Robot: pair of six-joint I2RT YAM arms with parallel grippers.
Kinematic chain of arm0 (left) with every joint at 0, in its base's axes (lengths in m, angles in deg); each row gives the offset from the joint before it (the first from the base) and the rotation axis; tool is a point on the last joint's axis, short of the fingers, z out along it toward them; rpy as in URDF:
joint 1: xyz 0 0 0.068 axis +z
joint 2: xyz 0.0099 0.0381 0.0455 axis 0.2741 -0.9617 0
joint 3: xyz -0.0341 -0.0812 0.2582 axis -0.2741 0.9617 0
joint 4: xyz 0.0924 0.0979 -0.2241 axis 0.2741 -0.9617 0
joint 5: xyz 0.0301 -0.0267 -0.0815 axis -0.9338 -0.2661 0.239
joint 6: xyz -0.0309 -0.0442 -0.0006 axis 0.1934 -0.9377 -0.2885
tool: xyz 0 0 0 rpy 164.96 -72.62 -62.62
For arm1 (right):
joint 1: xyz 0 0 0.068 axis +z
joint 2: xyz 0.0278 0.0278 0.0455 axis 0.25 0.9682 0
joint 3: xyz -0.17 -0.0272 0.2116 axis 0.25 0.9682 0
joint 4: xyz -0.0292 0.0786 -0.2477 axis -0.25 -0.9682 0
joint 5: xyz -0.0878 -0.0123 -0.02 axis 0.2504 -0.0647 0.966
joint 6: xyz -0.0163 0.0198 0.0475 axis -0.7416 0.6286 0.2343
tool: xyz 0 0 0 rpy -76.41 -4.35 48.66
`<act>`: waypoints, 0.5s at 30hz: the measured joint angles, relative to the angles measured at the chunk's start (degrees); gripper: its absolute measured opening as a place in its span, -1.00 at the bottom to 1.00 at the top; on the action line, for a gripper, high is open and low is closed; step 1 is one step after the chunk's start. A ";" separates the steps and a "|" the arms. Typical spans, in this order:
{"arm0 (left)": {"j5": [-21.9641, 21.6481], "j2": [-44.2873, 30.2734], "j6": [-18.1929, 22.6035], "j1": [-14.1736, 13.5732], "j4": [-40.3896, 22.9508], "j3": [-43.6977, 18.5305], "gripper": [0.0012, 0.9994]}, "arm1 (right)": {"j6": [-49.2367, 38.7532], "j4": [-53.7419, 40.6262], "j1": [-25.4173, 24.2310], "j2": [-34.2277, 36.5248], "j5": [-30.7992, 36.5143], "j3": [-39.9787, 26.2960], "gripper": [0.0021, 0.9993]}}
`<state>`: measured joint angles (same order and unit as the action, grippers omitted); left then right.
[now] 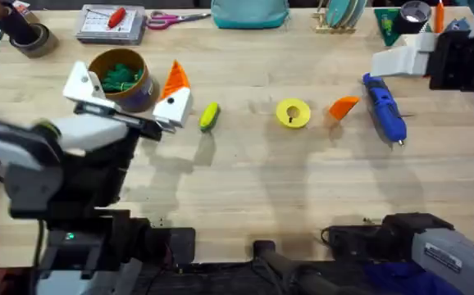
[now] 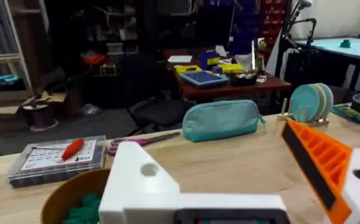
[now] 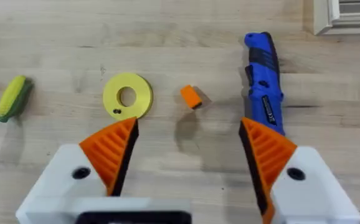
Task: Pick up the gripper from the table and insert it into the empty holder that is missing its gripper. Then pick up a screw, insert it into the mounting hole, and use the screwdriver to tighten it. Finally, clean up the table by picking up the vegetable and placing it into the bucket.
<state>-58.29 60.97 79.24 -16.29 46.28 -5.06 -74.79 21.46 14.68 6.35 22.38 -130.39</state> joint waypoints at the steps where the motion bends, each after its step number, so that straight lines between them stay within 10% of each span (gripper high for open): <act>1: 0.14 0.80 0.01 0.00 1.36 1.32 0.97 | 0.00 0.00 0.00 0.01 0.00 0.00 1.00; 15: 1.82 12.76 0.02 0.00 -6.48 6.18 0.97 | 0.00 0.00 0.00 -0.02 0.00 0.00 1.00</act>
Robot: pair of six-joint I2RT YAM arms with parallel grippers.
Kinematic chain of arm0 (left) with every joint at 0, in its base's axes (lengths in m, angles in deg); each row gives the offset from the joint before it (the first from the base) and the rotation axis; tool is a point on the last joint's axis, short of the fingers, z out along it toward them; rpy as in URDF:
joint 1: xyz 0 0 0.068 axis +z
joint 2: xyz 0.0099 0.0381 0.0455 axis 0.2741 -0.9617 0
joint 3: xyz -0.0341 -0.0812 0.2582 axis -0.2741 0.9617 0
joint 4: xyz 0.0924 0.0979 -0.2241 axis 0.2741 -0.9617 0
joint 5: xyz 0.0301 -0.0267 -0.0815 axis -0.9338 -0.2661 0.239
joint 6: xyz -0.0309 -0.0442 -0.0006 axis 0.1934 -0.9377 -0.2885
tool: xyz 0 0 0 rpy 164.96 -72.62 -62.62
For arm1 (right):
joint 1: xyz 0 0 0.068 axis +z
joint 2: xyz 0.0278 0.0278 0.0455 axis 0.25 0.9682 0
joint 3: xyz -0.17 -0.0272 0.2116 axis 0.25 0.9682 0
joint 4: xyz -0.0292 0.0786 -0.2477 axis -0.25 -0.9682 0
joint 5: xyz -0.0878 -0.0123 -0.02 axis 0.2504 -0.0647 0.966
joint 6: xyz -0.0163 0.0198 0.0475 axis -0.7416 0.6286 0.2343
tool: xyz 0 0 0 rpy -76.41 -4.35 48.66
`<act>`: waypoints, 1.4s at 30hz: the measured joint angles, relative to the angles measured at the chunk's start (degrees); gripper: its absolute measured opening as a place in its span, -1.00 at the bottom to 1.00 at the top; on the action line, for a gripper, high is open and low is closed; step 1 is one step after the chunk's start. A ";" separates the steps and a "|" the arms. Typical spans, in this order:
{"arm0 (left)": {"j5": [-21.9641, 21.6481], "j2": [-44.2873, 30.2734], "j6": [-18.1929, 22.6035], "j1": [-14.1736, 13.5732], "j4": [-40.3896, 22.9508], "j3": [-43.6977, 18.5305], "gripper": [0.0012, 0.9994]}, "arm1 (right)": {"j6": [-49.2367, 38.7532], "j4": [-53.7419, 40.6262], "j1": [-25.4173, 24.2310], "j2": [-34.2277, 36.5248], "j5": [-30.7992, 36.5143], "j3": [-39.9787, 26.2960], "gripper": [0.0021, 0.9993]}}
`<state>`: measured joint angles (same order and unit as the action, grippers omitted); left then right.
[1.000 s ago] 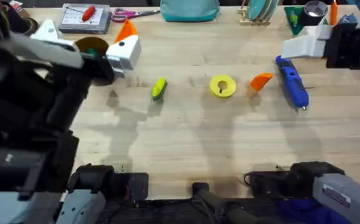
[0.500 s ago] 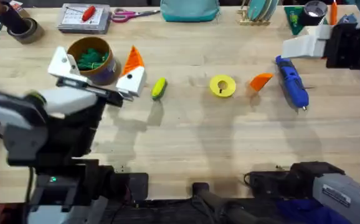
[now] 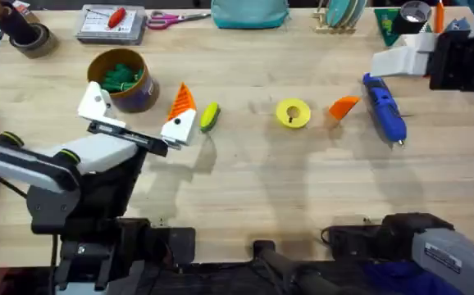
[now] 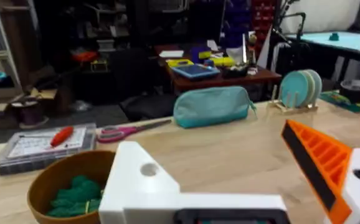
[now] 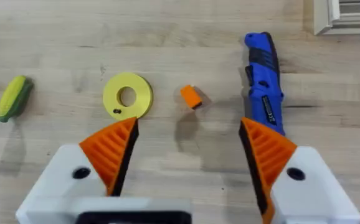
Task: Pick up the gripper from the table and insert it into the empty holder that is missing its gripper. Then pick up a screw, insert it into the mounting hole, and use the screwdriver to tighten it. Finally, clean up the table by picking up the vegetable and placing it into the bucket.
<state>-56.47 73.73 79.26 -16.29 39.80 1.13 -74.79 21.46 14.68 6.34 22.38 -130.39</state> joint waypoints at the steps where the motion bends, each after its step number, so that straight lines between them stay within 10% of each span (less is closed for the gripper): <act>1: 0.44 0.93 0.00 0.00 -1.58 0.00 0.97 | 0.00 0.00 0.00 0.02 0.00 0.00 1.00; 12: 5.72 3.95 0.00 0.00 -10.21 0.00 0.97 | 0.00 0.00 0.00 0.02 0.00 0.00 1.00; 24: 29.69 3.93 0.00 0.00 -16.05 0.00 0.97 | 0.00 0.00 0.00 0.02 0.00 0.00 1.00; 42: 40.17 3.94 0.02 0.00 -17.85 -0.13 0.97 | 0.00 0.00 0.00 0.02 0.00 0.00 1.00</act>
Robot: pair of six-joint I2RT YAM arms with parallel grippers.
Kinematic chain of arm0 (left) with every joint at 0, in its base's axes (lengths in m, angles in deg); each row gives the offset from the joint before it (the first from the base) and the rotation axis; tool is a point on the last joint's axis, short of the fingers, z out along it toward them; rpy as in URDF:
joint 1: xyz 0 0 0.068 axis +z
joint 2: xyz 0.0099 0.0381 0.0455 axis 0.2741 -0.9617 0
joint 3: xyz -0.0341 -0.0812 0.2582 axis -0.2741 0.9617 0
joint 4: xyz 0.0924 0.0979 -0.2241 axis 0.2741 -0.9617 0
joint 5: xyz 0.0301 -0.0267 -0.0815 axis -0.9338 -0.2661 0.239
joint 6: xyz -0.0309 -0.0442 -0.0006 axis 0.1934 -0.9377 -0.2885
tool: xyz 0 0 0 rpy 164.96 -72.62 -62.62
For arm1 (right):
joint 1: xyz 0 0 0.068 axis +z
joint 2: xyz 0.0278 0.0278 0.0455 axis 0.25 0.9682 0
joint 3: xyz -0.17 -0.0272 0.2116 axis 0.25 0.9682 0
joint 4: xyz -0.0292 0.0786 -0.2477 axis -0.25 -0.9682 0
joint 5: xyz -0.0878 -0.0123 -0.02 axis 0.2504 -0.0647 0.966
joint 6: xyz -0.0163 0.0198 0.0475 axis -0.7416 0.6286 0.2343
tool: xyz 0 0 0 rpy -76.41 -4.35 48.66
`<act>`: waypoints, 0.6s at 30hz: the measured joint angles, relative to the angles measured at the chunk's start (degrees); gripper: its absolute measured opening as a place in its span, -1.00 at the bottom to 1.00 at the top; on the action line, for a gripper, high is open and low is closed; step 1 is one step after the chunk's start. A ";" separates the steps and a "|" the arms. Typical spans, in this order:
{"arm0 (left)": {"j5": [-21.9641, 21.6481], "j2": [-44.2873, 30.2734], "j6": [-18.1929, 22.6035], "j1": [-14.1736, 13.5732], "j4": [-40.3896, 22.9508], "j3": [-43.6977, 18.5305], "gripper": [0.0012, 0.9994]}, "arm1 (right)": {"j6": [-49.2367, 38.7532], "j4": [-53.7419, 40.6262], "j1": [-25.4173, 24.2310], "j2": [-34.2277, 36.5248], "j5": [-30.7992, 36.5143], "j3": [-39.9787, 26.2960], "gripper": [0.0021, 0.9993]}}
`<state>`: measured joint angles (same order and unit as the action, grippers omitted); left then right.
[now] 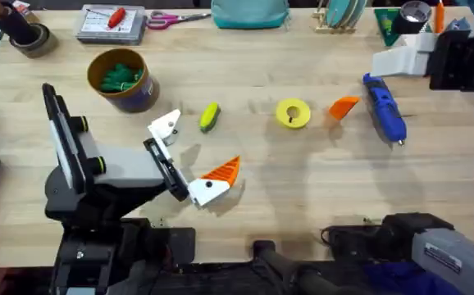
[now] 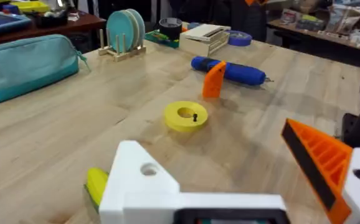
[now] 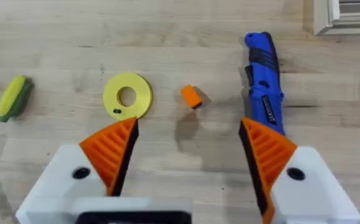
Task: Pick up the gripper from the table and insert it into the empty holder that is missing its gripper. Then pick up a screw, insert it into the mounting hole, and use the screwdriver to tighten it. Finally, clean up the table by picking up the vegetable and placing it into the bucket.
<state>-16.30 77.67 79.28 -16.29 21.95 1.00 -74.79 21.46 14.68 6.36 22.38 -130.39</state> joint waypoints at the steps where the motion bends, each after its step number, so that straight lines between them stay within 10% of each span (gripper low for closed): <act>1: 0.31 -0.01 0.00 0.00 -0.03 -0.02 0.97 | 0.00 0.00 0.00 -0.02 0.00 0.00 1.00; 18: 8.59 -0.01 4.64 0.00 -1.43 -0.02 0.97 | 0.00 0.00 0.00 0.00 0.00 0.00 1.00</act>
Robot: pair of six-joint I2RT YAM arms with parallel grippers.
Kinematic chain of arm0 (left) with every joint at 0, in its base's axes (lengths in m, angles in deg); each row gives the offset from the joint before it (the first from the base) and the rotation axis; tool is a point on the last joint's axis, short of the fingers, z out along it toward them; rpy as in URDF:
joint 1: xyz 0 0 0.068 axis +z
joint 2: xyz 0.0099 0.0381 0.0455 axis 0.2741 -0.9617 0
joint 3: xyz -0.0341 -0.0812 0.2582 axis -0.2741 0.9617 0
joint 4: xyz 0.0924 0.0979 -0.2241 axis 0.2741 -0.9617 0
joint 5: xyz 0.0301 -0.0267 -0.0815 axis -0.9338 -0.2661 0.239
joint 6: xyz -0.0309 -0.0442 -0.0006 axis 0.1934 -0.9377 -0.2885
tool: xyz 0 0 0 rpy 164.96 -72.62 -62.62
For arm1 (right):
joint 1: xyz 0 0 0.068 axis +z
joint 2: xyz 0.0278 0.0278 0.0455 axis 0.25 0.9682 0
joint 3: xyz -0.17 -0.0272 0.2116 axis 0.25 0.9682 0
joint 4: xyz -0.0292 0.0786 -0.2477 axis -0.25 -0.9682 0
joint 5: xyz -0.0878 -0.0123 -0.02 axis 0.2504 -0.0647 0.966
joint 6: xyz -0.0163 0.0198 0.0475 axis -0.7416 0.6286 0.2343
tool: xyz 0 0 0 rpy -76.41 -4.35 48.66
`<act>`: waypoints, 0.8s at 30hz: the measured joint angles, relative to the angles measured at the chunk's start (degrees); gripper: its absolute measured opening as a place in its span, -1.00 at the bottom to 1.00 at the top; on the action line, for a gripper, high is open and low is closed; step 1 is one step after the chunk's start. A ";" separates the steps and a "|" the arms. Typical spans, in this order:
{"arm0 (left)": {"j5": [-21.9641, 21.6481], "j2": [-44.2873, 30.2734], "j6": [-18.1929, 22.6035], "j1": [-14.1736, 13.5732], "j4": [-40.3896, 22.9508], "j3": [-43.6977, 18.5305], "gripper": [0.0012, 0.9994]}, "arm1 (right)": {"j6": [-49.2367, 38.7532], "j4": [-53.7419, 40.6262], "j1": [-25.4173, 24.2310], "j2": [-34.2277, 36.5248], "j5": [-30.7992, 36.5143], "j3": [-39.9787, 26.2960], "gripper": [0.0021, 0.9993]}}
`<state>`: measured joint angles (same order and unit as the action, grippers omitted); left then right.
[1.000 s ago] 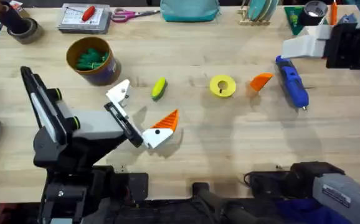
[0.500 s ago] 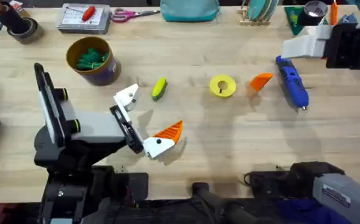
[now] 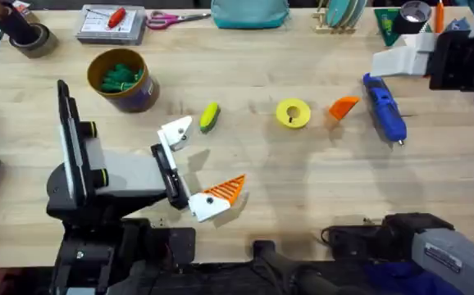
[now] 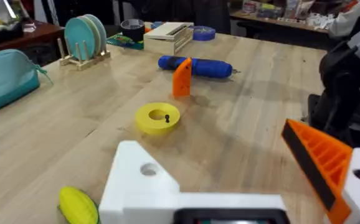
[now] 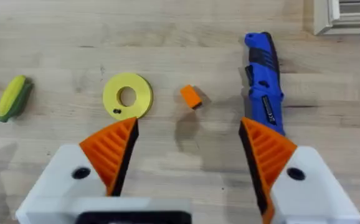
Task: Pick up the gripper from the table and insert it into the empty holder that is missing its gripper. Then pick up a screw, insert it into the mounting hole, and use the screwdriver to tighten it. Finally, clean up the table by picking up the vegetable and placing it into the bucket.
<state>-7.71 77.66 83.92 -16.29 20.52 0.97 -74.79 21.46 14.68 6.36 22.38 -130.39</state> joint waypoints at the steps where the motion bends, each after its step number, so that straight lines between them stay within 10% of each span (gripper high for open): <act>1: 0.21 0.02 0.14 0.00 -0.02 0.00 0.97 | 0.00 0.00 0.00 -0.02 0.00 0.00 1.00; 24: 1.50 0.00 0.38 0.00 -0.24 0.00 0.97 | 0.00 0.00 0.00 -0.02 0.00 0.00 1.00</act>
<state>-6.21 77.66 84.31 -16.29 20.28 0.97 -74.79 21.46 14.68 6.34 22.38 -130.39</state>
